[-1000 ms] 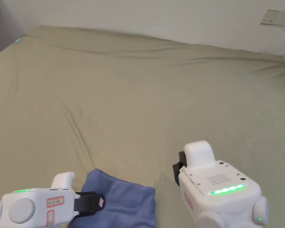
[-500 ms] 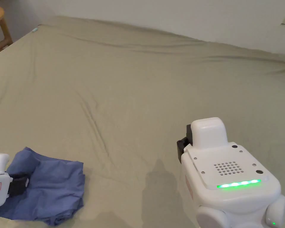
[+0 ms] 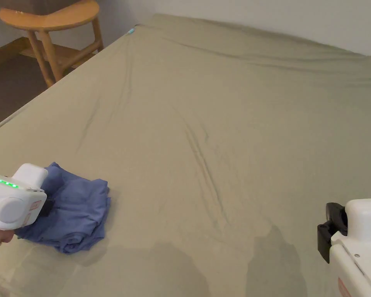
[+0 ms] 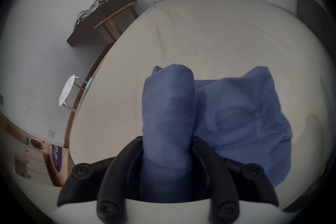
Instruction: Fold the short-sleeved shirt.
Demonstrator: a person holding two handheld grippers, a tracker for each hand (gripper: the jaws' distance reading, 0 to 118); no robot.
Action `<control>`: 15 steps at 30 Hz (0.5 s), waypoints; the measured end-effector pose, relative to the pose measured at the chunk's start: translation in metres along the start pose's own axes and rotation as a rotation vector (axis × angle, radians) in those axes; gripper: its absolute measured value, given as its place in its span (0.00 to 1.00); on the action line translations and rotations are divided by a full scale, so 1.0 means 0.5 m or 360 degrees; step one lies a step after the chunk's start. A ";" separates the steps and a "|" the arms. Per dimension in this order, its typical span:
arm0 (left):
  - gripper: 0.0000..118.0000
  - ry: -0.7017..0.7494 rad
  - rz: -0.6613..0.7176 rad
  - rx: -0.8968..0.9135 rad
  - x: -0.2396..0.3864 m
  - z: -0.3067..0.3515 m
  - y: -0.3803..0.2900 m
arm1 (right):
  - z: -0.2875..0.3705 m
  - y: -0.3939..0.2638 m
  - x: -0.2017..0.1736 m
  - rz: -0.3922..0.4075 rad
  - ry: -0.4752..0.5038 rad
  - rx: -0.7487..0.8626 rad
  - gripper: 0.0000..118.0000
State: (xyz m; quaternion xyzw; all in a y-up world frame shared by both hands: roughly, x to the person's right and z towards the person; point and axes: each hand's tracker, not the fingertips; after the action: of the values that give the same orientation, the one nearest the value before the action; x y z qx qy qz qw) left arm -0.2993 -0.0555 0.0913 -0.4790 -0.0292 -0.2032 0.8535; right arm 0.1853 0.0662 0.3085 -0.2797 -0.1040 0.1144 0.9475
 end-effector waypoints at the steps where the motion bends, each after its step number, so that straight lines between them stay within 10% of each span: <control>1: 0.25 0.0015 -0.0014 -0.0008 -0.008 -0.007 0.003 | 0.000 0.000 0.000 0.0002 0.0000 -0.0006 0.02; 8: 0.29 0.0087 -0.0035 -0.0058 -0.059 -0.005 0.036 | 0.017 -0.001 0.037 -0.0023 -0.0010 -0.0007 0.02; 11: 1.00 0.0273 0.0079 0.0091 -0.072 0.056 0.063 | 0.040 0.001 0.067 -0.0061 -0.0031 0.0029 0.02; 15: 0.96 0.0272 0.0298 0.0297 -0.054 0.194 0.125 | 0.080 0.012 0.121 -0.0095 -0.0080 0.0107 0.02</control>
State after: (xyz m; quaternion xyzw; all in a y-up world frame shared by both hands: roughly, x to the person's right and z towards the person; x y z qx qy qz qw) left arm -0.2866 0.0623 0.0869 -0.3793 0.0694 -0.1591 0.9089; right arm 0.2316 0.1078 0.3462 -0.2417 -0.1322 0.0966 0.9564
